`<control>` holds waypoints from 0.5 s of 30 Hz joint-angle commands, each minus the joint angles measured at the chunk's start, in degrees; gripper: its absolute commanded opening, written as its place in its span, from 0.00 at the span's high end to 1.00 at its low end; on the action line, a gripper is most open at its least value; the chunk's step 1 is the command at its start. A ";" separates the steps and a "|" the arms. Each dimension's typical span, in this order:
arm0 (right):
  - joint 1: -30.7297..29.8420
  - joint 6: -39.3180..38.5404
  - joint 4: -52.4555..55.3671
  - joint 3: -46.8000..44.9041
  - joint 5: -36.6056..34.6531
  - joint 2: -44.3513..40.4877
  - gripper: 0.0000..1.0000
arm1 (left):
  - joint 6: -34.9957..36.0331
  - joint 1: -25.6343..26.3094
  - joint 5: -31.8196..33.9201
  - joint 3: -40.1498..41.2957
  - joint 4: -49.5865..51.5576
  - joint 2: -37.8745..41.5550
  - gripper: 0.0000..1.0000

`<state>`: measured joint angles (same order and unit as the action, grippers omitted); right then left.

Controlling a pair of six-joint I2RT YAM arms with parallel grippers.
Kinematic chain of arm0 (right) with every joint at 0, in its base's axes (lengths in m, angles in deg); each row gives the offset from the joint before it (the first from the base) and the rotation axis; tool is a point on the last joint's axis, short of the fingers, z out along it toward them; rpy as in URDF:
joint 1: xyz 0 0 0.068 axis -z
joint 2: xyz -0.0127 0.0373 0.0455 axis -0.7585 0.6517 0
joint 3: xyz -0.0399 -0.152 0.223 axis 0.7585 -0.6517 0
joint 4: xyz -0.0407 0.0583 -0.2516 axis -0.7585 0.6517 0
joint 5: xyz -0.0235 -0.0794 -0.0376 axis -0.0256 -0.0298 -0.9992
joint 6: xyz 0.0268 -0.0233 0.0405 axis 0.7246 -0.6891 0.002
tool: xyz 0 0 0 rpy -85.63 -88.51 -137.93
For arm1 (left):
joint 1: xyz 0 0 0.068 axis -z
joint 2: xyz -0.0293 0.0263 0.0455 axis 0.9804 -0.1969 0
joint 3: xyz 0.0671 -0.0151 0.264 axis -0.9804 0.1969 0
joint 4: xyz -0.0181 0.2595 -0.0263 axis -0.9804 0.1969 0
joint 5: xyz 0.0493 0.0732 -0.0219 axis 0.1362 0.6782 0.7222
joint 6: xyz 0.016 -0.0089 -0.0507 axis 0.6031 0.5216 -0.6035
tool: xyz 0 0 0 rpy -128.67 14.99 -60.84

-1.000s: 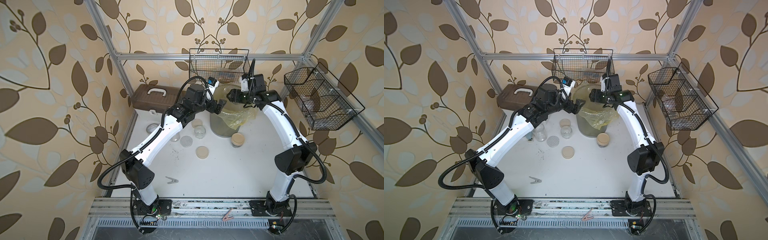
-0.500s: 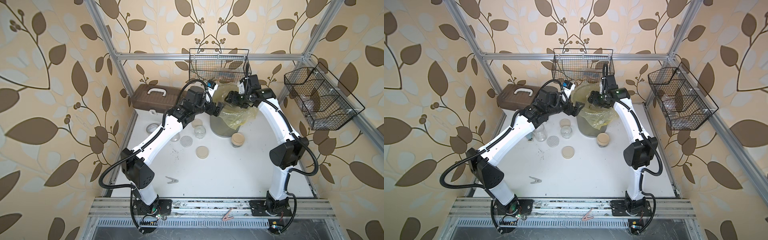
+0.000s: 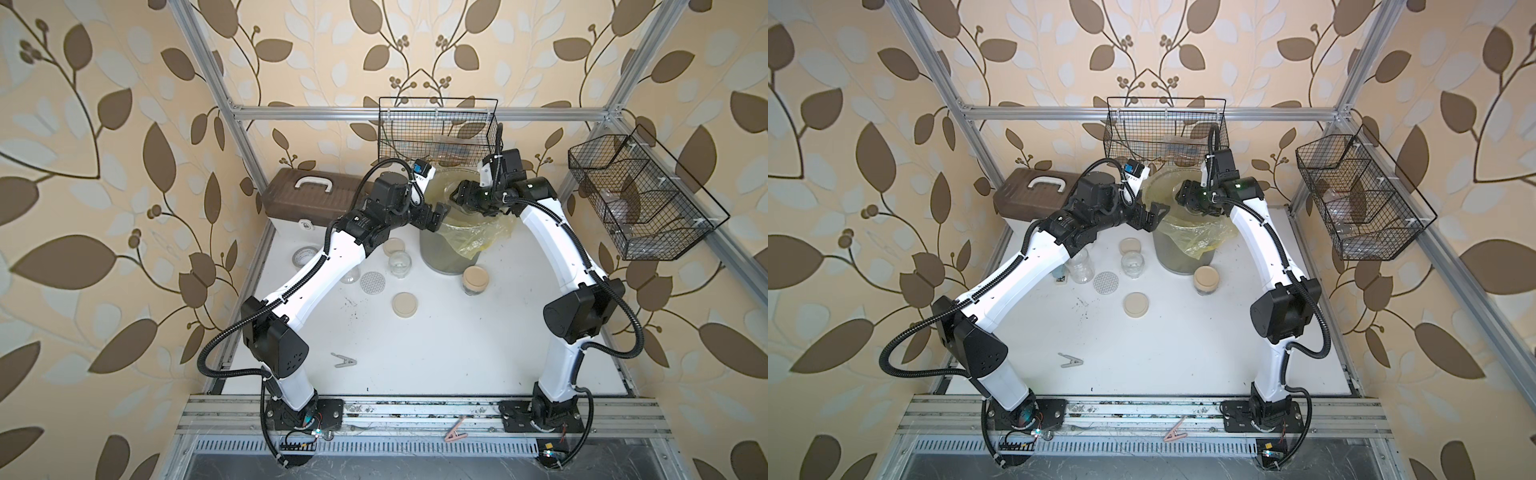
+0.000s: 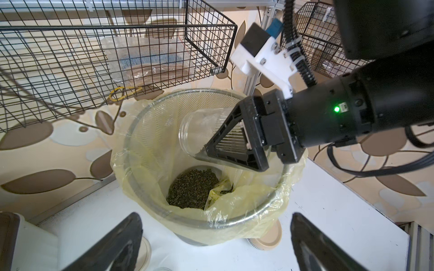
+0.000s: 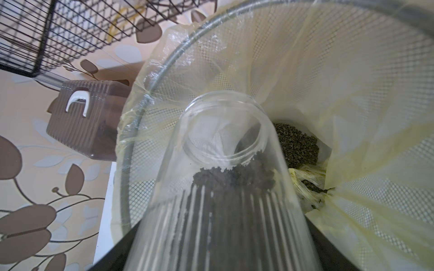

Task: Empty moldy tea leaves from jars
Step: Pour the moldy tea leaves from the jar into the trash bin.

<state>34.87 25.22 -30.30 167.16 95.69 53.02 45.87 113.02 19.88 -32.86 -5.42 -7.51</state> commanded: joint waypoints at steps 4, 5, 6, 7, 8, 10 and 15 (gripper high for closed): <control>0.22 1.40 -2.68 0.32 0.21 -5.17 0.82 | 4.45 -0.90 -4.17 0.16 -2.20 1.67 0.01; 0.22 1.39 -1.89 0.49 0.13 -4.74 0.82 | 5.34 -1.06 -4.70 0.39 -2.26 1.80 0.01; 0.22 1.22 -0.43 1.29 -0.36 -3.97 0.82 | 6.25 -1.04 -5.25 0.59 -2.34 1.89 0.01; 0.13 0.75 1.70 2.51 -0.90 -2.91 0.82 | 7.03 -1.00 -5.63 0.75 -2.44 1.91 0.01; 0.07 0.11 3.92 4.11 -1.61 -1.78 0.82 | 7.59 -1.06 -5.94 0.87 -2.42 2.04 0.01; -0.37 -1.68 8.86 8.24 -3.47 1.19 0.81 | 8.20 -0.99 -6.15 1.22 -2.75 2.22 0.01; -0.83 -3.29 10.89 10.91 -5.27 3.57 0.80 | 8.21 -1.05 -6.27 2.33 -3.56 2.84 0.01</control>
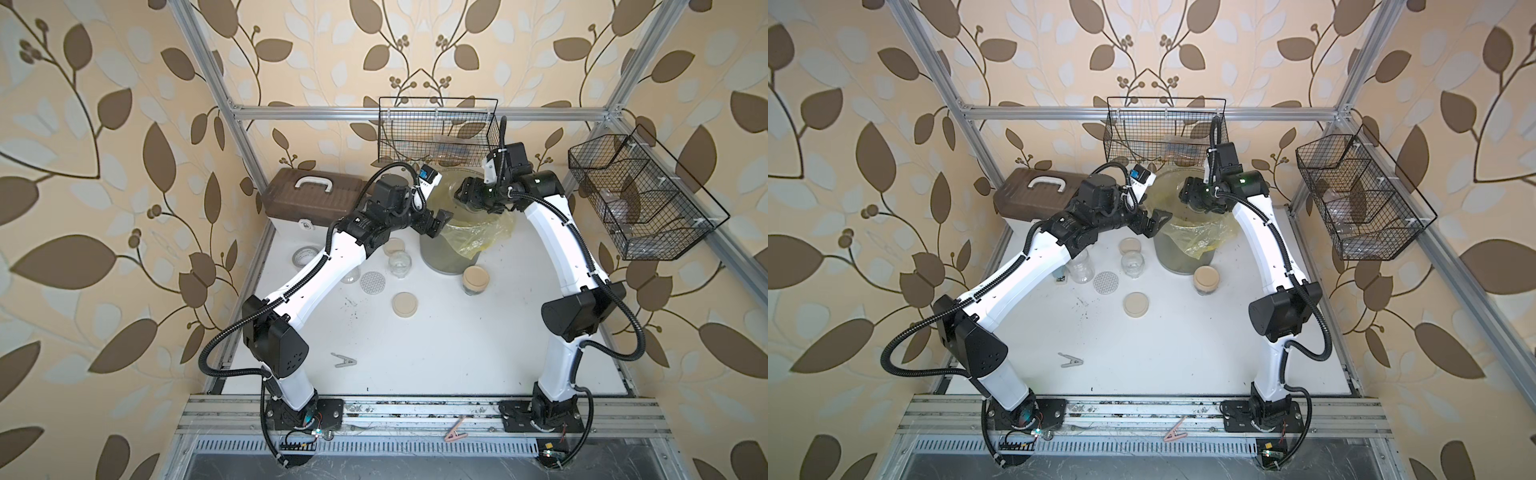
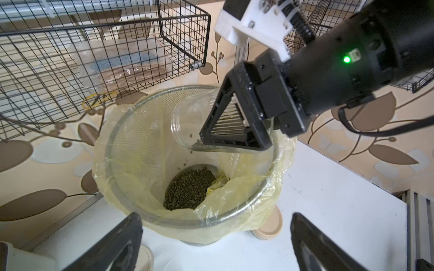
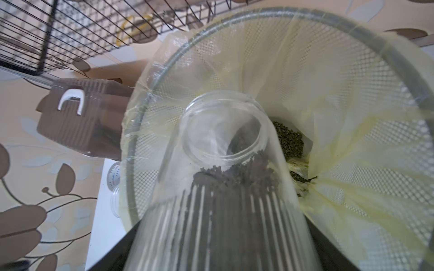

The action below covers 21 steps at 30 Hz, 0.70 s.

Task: Empty moldy tea leaves from jars
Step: Pour the moldy tea leaves from the jar into the trash bin.

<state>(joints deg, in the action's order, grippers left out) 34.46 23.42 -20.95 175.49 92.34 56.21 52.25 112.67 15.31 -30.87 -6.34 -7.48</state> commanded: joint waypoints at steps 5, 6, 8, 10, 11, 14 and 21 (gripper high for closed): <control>-0.51 -1.06 -0.51 3.02 -1.74 0.32 0.80 | 1.90 -0.69 -1.39 1.71 -3.50 3.78 0.01; -0.58 -0.98 -0.78 3.16 -1.71 0.17 0.80 | 2.13 -0.71 -1.32 1.94 -3.60 3.89 0.01; -0.60 -0.71 -0.81 3.25 -1.97 -0.07 0.80 | 2.82 -0.72 -1.23 2.22 -3.71 4.20 0.01; -0.79 -0.69 -0.04 4.12 -2.38 -0.22 0.81 | 4.02 -0.71 -1.42 2.59 -3.77 4.42 0.01; -0.92 -0.91 0.41 4.60 -2.82 -0.20 0.81 | 4.56 -0.67 -1.43 2.83 -3.91 4.57 0.01; -2.48 -3.43 2.01 5.50 -5.96 -0.41 0.81 | 6.18 -0.66 -1.63 3.72 -4.71 4.94 0.01; -3.85 -7.94 2.07 5.54 -12.04 0.63 0.81 | 8.95 -0.71 -3.41 4.14 -4.58 4.72 0.01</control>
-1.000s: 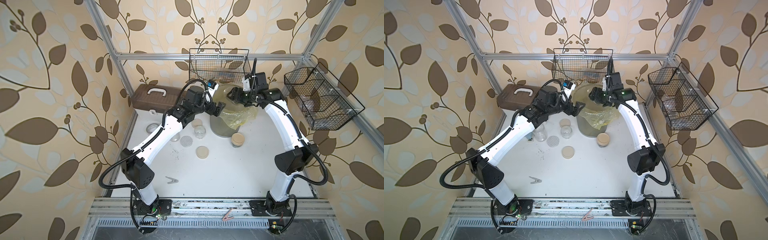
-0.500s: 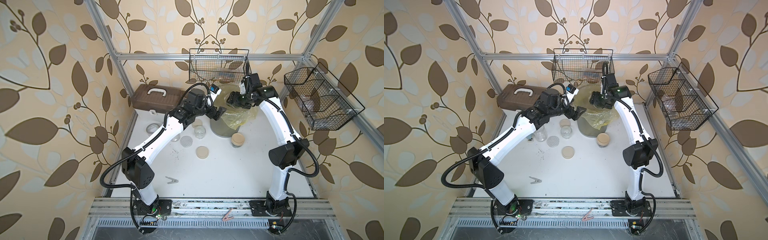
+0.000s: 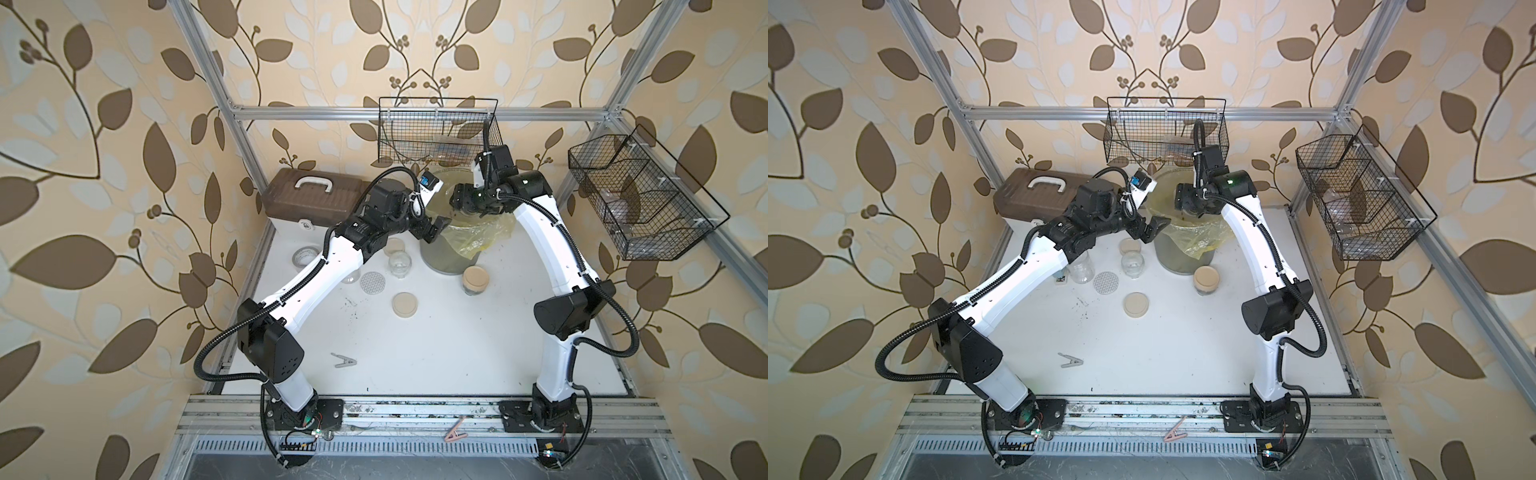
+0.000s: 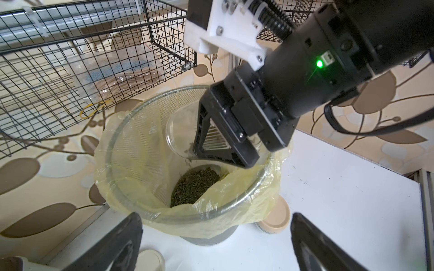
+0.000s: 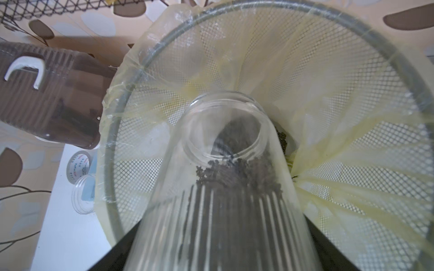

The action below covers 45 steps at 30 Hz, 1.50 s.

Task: Empty moldy tea leaves from jars
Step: Pour the moldy tea leaves from the jar into the trash bin.

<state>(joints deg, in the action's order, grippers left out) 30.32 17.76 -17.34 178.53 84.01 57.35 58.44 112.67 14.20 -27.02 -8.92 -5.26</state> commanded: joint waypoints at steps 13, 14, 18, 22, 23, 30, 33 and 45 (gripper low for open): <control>-1.75 -17.39 -4.96 1.55 -12.57 0.62 0.82 | 7.74 -0.70 -4.29 4.85 -3.85 5.24 0.01; -2.10 -20.01 -5.30 1.68 -13.42 0.65 0.82 | 7.97 -0.70 -4.31 4.87 -3.84 5.26 0.01; -2.61 -26.51 -5.79 3.04 -13.71 1.19 0.82 | 8.97 -0.71 -4.46 4.54 -3.27 5.08 0.01; -2.62 -31.16 -5.78 2.01 -14.01 0.88 0.82 | 10.28 -0.70 -3.05 5.19 -2.58 5.56 0.01; -2.62 -32.50 -5.46 1.99 -14.04 0.93 0.83 | 10.65 -0.63 -2.65 5.49 -2.44 5.82 0.01; -2.78 -40.04 -5.36 1.69 -13.49 0.56 0.84 | 12.80 -0.70 -2.27 6.56 -2.11 6.98 0.01; -2.80 -41.81 -5.66 1.83 -13.64 0.63 0.85 | 13.86 -0.68 -2.05 6.94 -2.09 7.36 0.01; -2.77 -60.13 -5.58 -1.94 -14.96 -2.13 0.87 | 14.53 -0.66 -2.36 8.10 -2.61 8.01 0.01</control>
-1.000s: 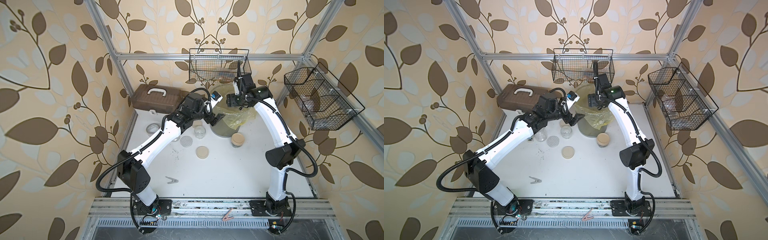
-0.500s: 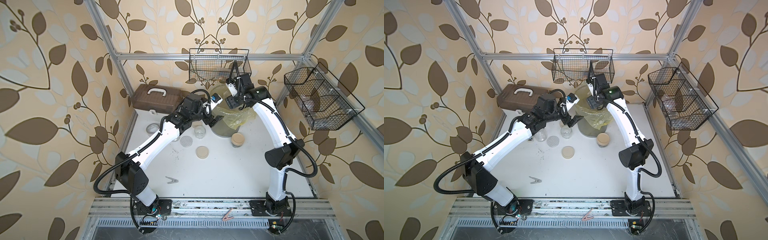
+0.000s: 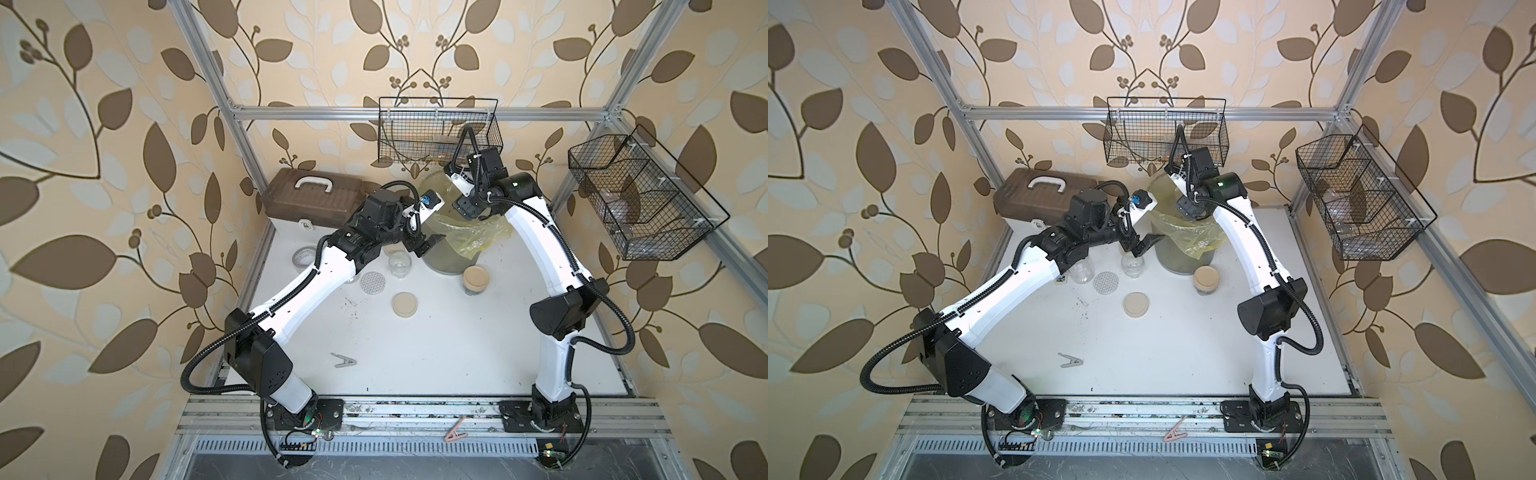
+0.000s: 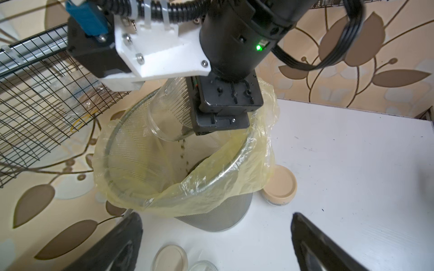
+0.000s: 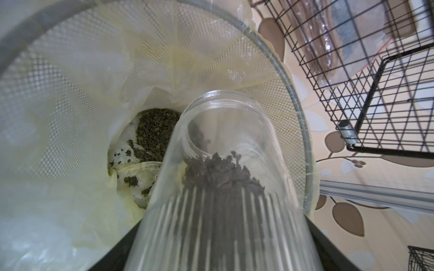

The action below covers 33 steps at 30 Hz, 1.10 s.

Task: Empty moldy tea leaves from jars
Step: Pour the moldy tea leaves from the jar into the trash bin.

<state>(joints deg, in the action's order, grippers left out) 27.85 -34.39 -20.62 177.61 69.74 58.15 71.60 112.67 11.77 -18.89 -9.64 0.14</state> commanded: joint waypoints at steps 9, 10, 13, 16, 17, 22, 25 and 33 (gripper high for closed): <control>-0.28 -17.30 -1.75 -2.45 -6.19 -3.46 0.91 | 1.21 -0.64 -1.30 -0.21 -2.11 2.33 0.01; -0.32 -17.38 -1.76 -2.40 -6.74 -3.62 0.92 | 0.88 -0.73 -1.61 -0.24 -2.28 2.34 0.01; -0.58 -20.58 -1.86 -2.60 -8.04 -3.57 0.93 | 0.29 -0.72 -2.19 -0.33 -2.81 2.01 0.01; -0.76 -20.63 -1.98 -2.80 -8.41 -3.57 0.94 | -0.20 -0.71 -2.21 -0.36 -3.29 1.80 0.01; -0.76 -19.99 -2.08 -2.67 -7.95 -3.62 0.94 | -0.29 -0.63 -2.21 -0.36 -3.38 1.80 0.01; -0.76 -12.09 -2.25 -1.29 -2.43 -3.84 0.94 | -0.56 -0.69 -2.30 -0.34 -3.55 1.71 0.01; -0.59 -5.61 -2.45 -0.36 0.76 -4.12 0.94 | -1.14 -0.70 -2.41 -0.38 -3.97 1.62 0.01; 5.72 22.02 -1.51 3.90 19.67 -5.09 0.97 | -2.83 -0.66 -1.89 -0.10 -4.83 1.62 0.01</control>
<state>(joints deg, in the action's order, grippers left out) 30.48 -27.65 -20.49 178.00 80.06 57.15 69.78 112.67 11.23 -18.82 -12.02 0.14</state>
